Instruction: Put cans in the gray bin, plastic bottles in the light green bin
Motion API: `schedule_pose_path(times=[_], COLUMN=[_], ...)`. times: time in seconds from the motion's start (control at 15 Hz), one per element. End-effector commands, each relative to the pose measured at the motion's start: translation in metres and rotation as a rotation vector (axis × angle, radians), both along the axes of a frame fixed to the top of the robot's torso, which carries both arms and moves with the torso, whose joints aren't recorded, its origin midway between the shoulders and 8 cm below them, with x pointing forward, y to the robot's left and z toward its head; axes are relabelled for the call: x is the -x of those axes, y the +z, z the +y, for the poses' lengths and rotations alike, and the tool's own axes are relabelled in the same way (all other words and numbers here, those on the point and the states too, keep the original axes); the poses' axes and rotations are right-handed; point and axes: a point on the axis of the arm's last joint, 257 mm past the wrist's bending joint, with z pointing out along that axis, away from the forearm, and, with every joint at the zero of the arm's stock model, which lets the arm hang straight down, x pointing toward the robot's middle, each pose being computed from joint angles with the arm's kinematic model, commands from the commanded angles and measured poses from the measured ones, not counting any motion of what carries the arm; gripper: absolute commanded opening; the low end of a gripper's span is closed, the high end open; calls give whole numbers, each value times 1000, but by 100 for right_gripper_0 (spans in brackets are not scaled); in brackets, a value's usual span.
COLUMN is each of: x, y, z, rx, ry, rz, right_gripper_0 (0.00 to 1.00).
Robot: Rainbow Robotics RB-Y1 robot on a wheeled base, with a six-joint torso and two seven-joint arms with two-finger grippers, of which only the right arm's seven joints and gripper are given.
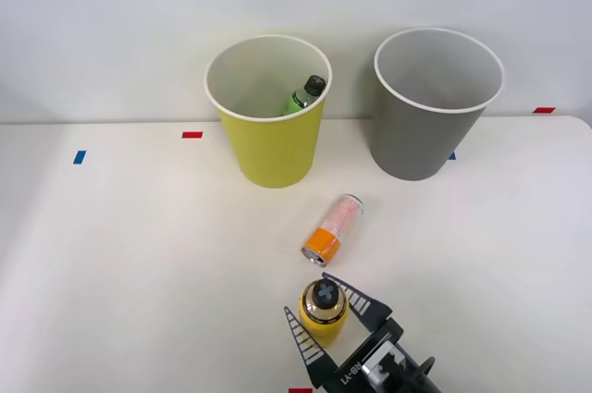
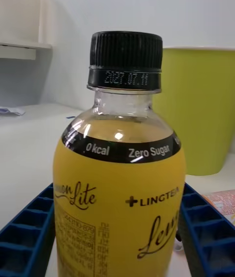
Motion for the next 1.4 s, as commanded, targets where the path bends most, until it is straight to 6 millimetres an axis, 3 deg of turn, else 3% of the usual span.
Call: schedule_pose_path(times=[0.07, 0.4, 0.53, 0.8, 1.07, 1.4], x=[-2, -4, -6, -27, -40, -59], y=[2, 2, 13, 68, 117, 207], z=[2, -2, -6, -13, -12, 11], rx=[-10, -16, -25, -5, -128, -256], ry=[-5, -13, -18, -7, 12, 99], rz=[4, 12, 29, 73, 79, 26], right_gripper_0=[0, 0, 0, 0, 0, 0])
